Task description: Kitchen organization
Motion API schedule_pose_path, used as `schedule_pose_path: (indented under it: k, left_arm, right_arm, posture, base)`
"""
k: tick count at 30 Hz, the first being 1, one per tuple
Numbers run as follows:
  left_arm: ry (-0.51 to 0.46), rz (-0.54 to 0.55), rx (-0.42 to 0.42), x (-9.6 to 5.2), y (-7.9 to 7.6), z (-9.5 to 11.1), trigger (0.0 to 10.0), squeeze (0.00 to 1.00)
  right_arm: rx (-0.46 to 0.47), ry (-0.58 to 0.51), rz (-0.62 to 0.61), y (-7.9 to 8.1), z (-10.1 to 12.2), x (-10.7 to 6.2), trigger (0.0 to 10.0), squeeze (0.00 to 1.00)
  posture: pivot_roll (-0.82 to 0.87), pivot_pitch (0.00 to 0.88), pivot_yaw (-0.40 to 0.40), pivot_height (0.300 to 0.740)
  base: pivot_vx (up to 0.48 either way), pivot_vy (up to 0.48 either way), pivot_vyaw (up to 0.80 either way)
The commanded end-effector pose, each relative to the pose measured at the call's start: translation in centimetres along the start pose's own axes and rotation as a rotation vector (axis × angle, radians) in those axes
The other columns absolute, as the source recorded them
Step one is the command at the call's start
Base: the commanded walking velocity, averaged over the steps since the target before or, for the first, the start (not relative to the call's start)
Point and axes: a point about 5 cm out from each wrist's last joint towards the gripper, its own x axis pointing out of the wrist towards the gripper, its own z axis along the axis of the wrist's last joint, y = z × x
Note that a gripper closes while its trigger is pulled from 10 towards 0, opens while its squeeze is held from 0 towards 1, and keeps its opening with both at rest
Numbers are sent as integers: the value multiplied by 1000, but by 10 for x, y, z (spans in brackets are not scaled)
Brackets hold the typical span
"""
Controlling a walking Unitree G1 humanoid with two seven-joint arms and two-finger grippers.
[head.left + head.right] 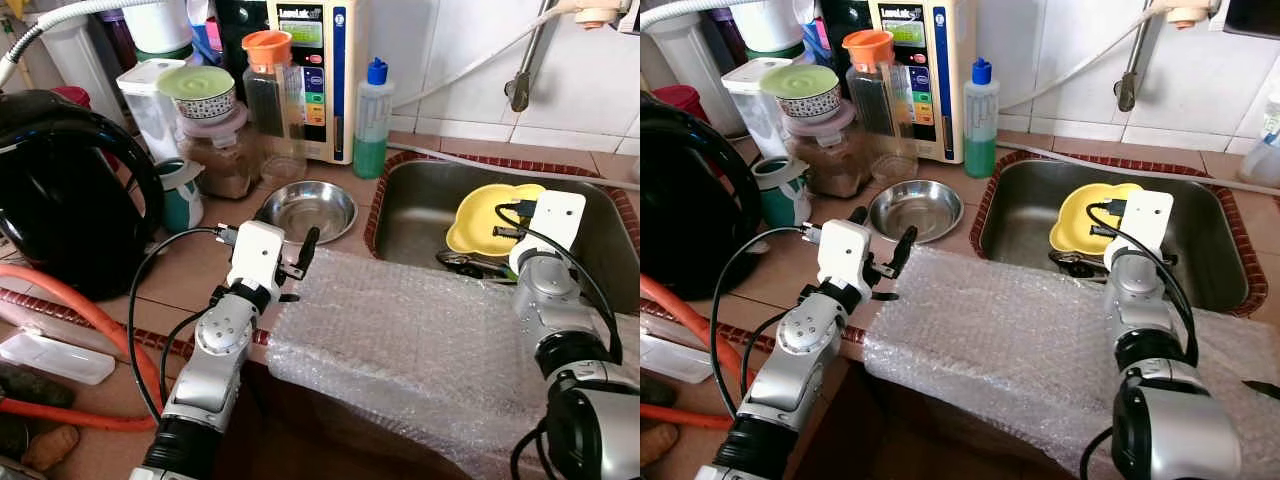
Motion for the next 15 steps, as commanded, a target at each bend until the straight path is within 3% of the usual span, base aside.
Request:
schedule_pose_path:
  k: [1, 11, 15]
  left_arm:
    - [2, 0, -7, -1, -2, 2, 10000, 1000]
    - [34, 1, -16, -5, -2, 3, 10000, 1000]
    - [42, -1, -10, -5, -1, 3, 10000, 949]
  right_arm:
    - [-34, -37, 21, 2, 11, 3, 10000, 1000]
    - [-81, -26, 74, 11, 10, 4, 10000, 1000]
    - [-85, -32, 74, 12, 11, 4, 10000, 1000]
  posture:
    - [41, 0, 51, 740]
    - [42, 0, 59, 740]
    - [42, 0, 63, 740]
  base:
    - [0, 0, 0]
    - [0, 0, 0]
    - [0, 0, 0]
